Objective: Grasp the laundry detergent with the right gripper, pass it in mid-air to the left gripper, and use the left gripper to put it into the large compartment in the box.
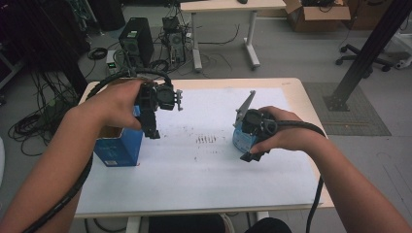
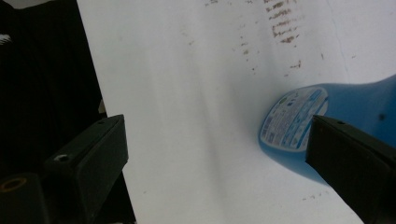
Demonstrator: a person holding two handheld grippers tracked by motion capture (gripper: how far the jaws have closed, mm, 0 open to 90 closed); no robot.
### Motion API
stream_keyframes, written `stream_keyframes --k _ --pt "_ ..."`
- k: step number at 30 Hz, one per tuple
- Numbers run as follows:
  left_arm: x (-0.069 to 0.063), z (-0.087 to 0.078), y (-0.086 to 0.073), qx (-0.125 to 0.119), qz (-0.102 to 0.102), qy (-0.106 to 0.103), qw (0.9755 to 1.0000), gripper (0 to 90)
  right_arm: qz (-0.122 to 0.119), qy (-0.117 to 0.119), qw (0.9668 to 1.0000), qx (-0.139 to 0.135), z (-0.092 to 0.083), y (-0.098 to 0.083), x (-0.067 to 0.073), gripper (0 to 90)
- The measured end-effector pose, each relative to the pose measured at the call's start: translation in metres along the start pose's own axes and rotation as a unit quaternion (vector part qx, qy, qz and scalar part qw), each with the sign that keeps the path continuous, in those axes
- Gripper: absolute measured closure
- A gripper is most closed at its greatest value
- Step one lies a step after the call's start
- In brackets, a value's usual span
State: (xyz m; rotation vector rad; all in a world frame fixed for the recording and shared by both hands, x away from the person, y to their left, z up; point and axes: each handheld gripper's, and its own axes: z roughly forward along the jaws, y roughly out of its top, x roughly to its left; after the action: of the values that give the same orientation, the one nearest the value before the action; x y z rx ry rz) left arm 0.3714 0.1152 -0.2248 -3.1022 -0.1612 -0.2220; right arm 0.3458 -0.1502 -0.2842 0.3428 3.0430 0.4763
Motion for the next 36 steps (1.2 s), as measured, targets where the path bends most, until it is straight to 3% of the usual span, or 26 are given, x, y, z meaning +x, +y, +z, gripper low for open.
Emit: stream_keyframes --k 9,18,26,30,36 --pt "-0.001 0.007 0.007 -0.003 0.006 -0.007 0.9999 0.1 0.017 -0.002 0.9998 -0.010 0.006 -0.034 0.008 5.6" --pt "0.000 0.012 0.010 0.001 0.007 -0.015 0.9999 0.2 0.052 -0.012 0.9980 -0.034 0.015 -0.064 0.002 5.7" --pt "0.001 0.013 0.013 0.003 0.007 -0.018 0.9998 0.2 0.084 -0.037 0.9928 -0.077 0.030 -0.082 -0.010 5.1" --pt "0.002 0.015 0.013 0.004 0.009 -0.019 0.9998 0.2 0.088 -0.051 0.9916 -0.080 0.034 -0.087 -0.014 5.0" --pt "0.004 0.021 0.015 0.011 0.010 -0.025 0.9996 0.2 0.110 -0.065 0.9871 -0.097 0.043 -0.097 -0.024 4.8"
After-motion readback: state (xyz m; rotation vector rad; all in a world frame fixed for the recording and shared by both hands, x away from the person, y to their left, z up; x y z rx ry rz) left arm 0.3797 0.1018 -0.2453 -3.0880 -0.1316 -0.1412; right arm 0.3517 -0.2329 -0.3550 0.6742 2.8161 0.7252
